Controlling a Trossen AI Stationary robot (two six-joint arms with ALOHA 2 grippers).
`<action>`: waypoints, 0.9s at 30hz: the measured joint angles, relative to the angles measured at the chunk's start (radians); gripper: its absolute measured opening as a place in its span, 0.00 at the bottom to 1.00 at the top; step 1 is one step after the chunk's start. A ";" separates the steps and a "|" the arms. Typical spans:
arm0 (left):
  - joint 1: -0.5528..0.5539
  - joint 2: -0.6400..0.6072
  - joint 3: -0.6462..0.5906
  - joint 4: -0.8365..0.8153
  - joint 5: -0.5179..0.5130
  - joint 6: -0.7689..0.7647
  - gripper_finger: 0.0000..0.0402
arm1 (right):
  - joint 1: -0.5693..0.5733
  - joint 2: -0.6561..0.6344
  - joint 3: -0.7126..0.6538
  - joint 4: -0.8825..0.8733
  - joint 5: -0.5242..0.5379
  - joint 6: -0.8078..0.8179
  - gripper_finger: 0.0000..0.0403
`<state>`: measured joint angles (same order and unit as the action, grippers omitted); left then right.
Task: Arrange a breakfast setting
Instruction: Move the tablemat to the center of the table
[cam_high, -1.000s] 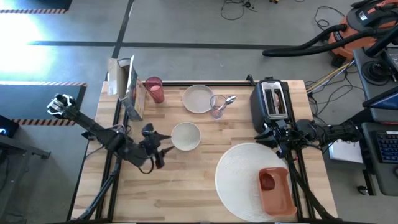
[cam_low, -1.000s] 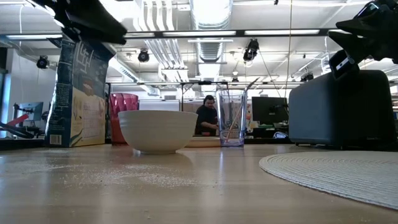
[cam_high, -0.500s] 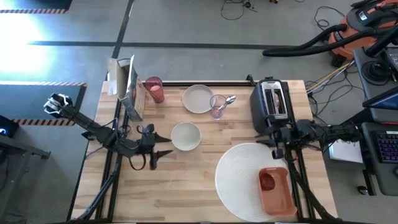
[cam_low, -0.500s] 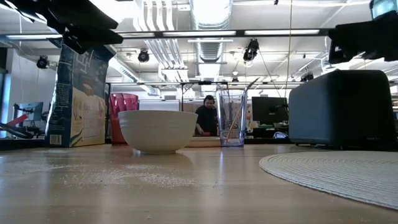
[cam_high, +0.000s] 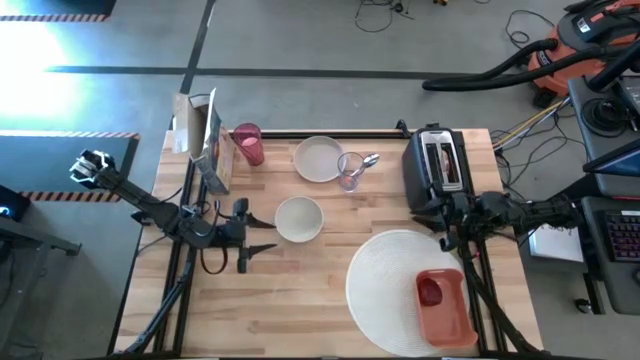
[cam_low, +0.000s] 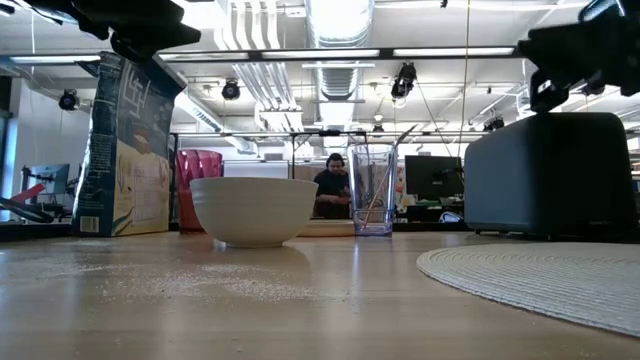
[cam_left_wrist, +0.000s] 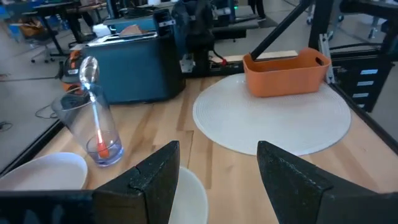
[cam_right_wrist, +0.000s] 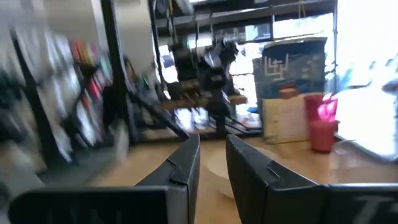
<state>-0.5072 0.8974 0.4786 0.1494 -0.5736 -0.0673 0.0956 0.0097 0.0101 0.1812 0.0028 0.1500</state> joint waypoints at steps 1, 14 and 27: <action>0.000 0.000 0.000 0.004 0.000 -0.006 0.50 | 0.000 0.000 0.000 0.010 0.001 0.056 0.17; 0.015 0.028 0.000 0.017 0.019 -0.091 0.50 | 0.002 0.019 0.000 0.125 0.180 0.202 0.17; 0.014 0.010 -0.010 -0.010 0.144 -0.091 0.50 | -0.001 0.030 0.000 0.231 0.352 0.362 0.17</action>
<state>-0.4927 0.9073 0.4690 0.1392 -0.4298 -0.1585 0.0944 0.0401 0.0101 0.4122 0.3544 0.5116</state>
